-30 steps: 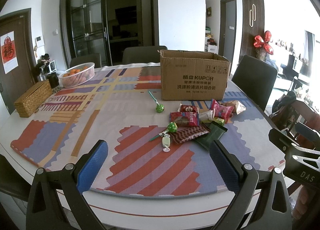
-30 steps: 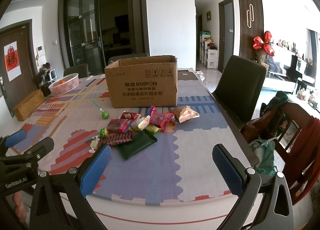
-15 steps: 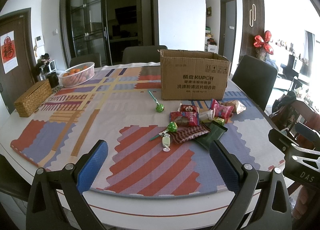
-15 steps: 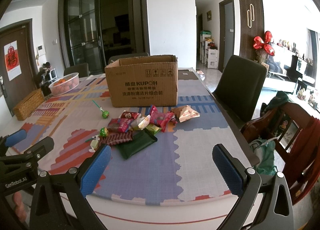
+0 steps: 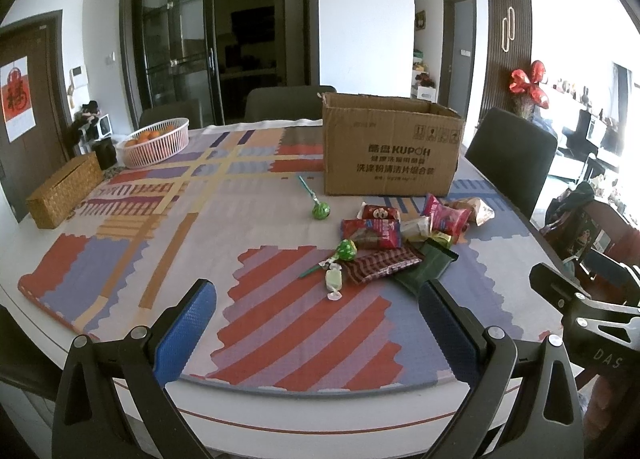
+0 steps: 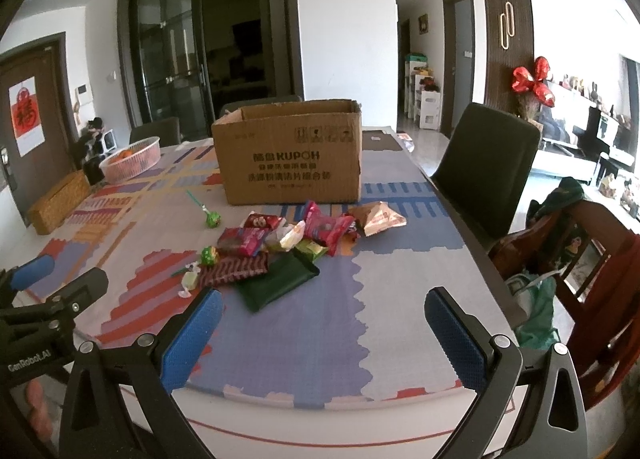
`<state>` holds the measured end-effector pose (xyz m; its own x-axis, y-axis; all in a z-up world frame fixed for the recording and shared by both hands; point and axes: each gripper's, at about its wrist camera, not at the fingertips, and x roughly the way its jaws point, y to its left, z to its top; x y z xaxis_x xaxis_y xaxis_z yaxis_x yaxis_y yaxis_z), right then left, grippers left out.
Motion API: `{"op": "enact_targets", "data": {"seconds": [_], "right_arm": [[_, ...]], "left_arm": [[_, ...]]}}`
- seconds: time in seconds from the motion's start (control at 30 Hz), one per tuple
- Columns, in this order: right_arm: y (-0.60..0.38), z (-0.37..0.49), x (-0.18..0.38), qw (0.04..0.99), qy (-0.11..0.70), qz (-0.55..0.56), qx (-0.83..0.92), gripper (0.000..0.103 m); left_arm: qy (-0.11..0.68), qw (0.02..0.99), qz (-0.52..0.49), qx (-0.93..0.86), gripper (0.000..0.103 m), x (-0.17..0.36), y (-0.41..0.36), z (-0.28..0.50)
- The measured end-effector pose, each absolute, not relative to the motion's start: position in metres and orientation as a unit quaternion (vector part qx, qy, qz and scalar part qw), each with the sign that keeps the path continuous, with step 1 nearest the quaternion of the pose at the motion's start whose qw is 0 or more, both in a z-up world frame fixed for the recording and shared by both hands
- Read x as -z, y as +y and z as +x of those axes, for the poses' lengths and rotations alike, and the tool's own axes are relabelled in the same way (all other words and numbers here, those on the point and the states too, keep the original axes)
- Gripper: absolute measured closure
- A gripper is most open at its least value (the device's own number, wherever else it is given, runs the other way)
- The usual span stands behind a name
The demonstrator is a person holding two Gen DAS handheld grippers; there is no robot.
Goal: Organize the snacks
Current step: 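Reach the left tool to the white candy while the right tool reaches the green pouch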
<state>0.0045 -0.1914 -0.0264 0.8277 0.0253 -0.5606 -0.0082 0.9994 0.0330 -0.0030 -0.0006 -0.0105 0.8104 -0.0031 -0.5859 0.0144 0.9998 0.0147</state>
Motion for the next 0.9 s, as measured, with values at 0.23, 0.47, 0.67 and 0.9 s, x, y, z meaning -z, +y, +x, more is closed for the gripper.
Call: {"op": "enact_targets", "data": {"seconds": [0.23,0.47,0.67,0.9], "right_arm": [[-0.187,0.019,0.032,0.951,0.309,0.01,-0.03,0.001],[-0.179,0.034,0.037,0.948,0.316,0.0,-0.046,0.001],[-0.171,0.05,0.045,0.944,0.325,-0.013,-0.059,0.001],[-0.163,0.067,0.053,0.94,0.334,-0.028,-0.067,0.001]], "left_arm": [[0.314,0.949,0.013,0.008,0.002,0.013,0.003,0.006],[0.326,0.945,0.017,0.009,0.009,0.021,0.007,0.024],[0.334,0.942,0.02,0.015,0.017,0.03,0.007,0.038],[0.351,0.936,0.02,0.025,0.028,0.044,0.007,0.055]]}}
